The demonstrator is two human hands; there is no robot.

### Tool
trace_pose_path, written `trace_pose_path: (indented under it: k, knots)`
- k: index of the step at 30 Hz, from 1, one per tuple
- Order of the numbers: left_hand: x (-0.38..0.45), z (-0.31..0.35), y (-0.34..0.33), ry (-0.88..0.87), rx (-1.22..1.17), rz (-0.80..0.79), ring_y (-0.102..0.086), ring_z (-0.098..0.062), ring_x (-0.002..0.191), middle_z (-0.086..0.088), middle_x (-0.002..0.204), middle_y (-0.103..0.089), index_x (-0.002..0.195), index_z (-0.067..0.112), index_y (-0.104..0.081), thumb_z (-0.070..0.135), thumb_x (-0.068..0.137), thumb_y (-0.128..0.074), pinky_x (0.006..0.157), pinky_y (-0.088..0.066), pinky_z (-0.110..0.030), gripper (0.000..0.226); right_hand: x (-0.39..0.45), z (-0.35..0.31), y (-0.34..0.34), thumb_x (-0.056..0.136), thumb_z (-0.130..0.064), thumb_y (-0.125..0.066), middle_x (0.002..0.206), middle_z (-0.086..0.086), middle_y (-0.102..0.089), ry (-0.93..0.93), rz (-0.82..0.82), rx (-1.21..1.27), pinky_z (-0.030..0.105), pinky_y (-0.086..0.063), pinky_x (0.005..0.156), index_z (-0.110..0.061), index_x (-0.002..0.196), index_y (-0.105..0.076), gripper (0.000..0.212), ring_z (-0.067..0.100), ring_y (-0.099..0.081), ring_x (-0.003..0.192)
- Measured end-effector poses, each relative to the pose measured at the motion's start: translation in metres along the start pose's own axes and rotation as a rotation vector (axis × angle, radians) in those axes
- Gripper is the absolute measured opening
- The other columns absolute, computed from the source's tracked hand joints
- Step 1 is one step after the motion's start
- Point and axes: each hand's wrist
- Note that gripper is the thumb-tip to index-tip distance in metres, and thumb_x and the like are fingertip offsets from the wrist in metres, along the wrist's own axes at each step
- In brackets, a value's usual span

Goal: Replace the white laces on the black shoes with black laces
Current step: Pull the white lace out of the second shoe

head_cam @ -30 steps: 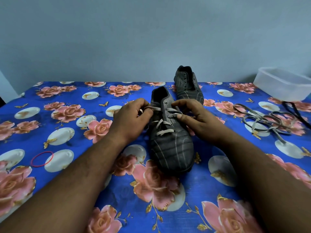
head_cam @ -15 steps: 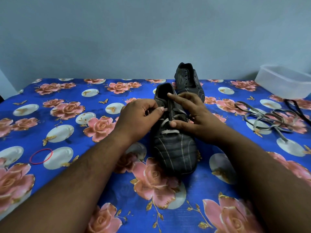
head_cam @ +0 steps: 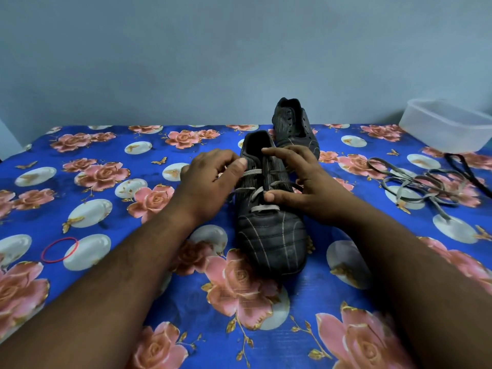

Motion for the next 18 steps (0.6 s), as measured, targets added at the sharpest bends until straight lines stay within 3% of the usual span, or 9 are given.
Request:
trace_pose_path:
  k: [4,9,14,18]
  knots:
    - [-0.002,0.0,-0.009,-0.077,0.088,-0.038,-0.055,-0.021,0.082,0.01,0.072,-0.057,0.069,0.034,-0.053,0.062,0.092,-0.049,0.078,-0.047,-0.049,0.036,0.001,0.0,-0.001,0.069,-0.077,-0.07,0.138,-0.015,-0.034,0.013,0.009,0.018,0.042,-0.044,0.112,-0.06,0.14,-0.039,0.079,0.004,-0.041,0.132]
    - [-0.003,0.005,0.0,0.021,-0.081,-0.074,-0.049,-0.008,0.052,-0.003,0.053,-0.055,0.058,0.012,-0.052,0.021,0.089,-0.064,0.054,-0.038,-0.02,0.034,0.001,0.0,0.0,0.072,-0.073,-0.072,0.138,-0.014,-0.035,0.009,0.009,-0.013,0.037,-0.042,0.111,-0.058,0.141,-0.039,0.078,0.004,-0.041,0.127]
    - [-0.004,0.006,0.006,0.134,-0.12,-0.072,-0.044,-0.006,0.042,-0.01,0.052,-0.06,0.056,0.003,-0.053,0.008,0.088,-0.064,0.047,-0.036,-0.02,0.034,0.0,-0.003,0.001,0.073,-0.068,-0.071,0.139,-0.014,-0.035,-0.013,-0.002,-0.009,0.033,-0.04,0.109,-0.057,0.142,-0.039,0.077,0.005,-0.04,0.129]
    - [-0.003,-0.003,0.01,0.187,-0.054,-0.011,-0.062,-0.012,0.051,-0.011,0.058,-0.065,0.059,-0.001,-0.054,0.019,0.082,-0.066,0.052,-0.049,-0.031,0.032,-0.002,-0.005,0.004,0.072,-0.067,-0.072,0.139,-0.014,-0.034,-0.037,-0.013,-0.001,0.036,-0.041,0.11,-0.058,0.141,-0.039,0.077,0.008,-0.042,0.13]
Point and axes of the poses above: each hand's wrist, its own x-axis towards the middle knuckle, its own y-axis out of the back of the hand, z = x × y
